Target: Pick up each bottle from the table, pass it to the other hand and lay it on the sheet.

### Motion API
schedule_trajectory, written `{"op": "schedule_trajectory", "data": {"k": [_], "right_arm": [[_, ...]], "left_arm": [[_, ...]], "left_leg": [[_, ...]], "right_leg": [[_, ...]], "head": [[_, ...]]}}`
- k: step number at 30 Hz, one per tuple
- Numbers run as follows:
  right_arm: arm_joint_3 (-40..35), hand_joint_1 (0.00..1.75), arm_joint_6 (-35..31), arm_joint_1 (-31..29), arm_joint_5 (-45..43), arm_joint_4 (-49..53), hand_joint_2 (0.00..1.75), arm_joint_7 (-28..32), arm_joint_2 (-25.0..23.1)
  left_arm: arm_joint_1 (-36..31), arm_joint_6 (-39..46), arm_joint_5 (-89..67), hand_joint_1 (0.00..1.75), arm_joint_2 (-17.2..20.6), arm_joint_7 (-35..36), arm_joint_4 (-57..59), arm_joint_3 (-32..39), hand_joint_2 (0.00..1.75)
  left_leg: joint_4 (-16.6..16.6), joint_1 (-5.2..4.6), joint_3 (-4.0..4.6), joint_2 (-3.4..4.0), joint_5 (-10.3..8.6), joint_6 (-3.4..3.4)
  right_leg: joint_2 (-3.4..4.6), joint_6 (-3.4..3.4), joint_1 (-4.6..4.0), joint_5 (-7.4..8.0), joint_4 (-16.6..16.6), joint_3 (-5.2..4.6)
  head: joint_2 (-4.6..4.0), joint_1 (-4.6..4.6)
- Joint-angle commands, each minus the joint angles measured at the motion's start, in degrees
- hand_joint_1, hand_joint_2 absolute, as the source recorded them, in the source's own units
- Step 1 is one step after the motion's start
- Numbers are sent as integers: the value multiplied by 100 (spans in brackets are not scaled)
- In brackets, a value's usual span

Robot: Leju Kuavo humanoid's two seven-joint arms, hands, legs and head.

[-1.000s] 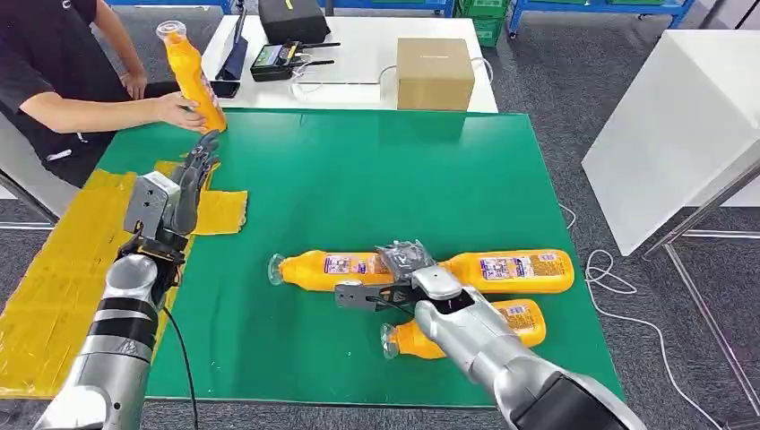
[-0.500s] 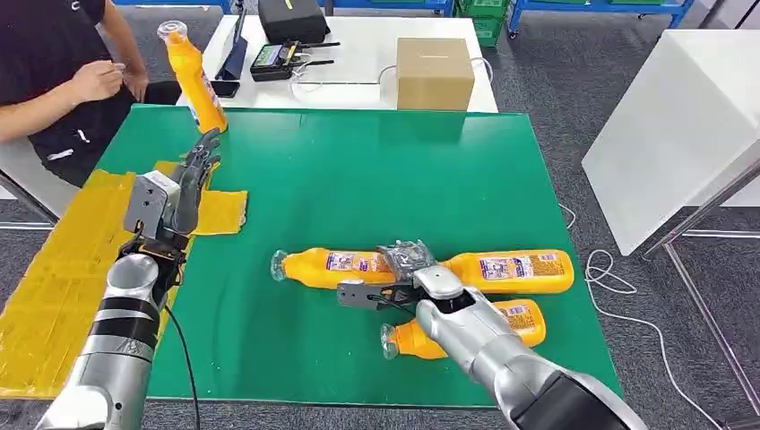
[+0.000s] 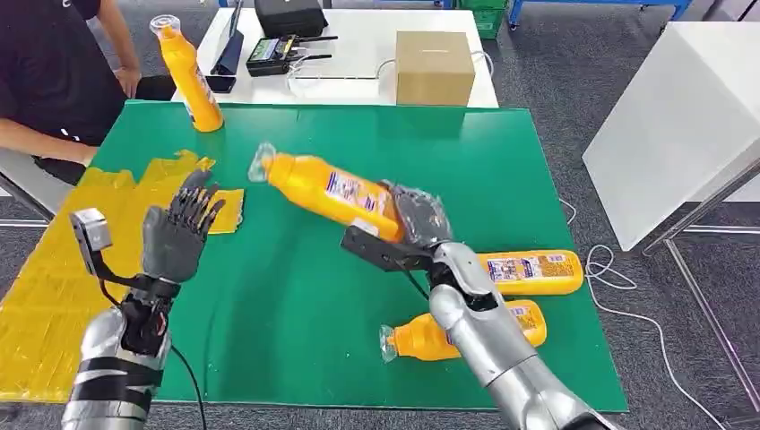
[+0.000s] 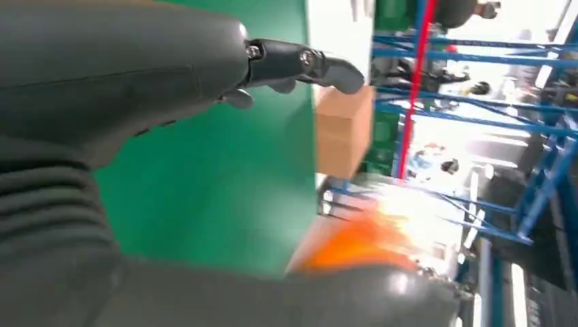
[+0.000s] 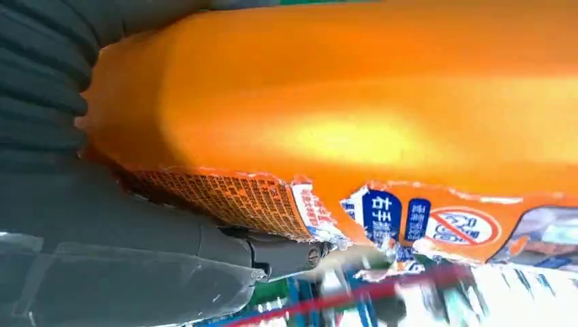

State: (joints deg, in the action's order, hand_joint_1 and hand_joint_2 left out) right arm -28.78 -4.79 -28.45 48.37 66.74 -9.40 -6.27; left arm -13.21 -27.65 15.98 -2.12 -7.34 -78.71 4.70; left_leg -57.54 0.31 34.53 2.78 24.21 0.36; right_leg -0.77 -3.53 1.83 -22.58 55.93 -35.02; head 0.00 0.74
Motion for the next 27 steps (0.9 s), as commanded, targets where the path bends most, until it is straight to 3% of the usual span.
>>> {"op": "schedule_trajectory", "data": {"k": [1,14,20,27], "right_arm": [[-39,175,-212,338,-101,1572,175,188,212],[-262,175,-228,185,-254,1348,175,261,-12],[-905,175,59,16,-298,658,175,206,-349],[-935,175,50,12,-295,623,175,179,-334]], "left_arm": [[449,167,192,0,78,40,-636,-592,175],[435,149,118,0,-31,-46,-721,-886,175],[251,153,26,0,-174,-139,-811,-1241,175],[258,153,54,0,-171,-148,-818,-1255,175]], "left_leg": [[-7,8,-9,-43,12,0],[-3,10,-6,-31,10,-4],[-3,8,-4,-23,9,-3],[-2,7,1,-24,4,-2]], "right_leg": [[-18,20,-7,-15,2,20],[-1,23,-8,-5,0,15],[4,21,-6,-3,2,13],[-1,17,-5,0,0,9]], "head": [[0,2],[0,2],[0,2],[0,2]]}}
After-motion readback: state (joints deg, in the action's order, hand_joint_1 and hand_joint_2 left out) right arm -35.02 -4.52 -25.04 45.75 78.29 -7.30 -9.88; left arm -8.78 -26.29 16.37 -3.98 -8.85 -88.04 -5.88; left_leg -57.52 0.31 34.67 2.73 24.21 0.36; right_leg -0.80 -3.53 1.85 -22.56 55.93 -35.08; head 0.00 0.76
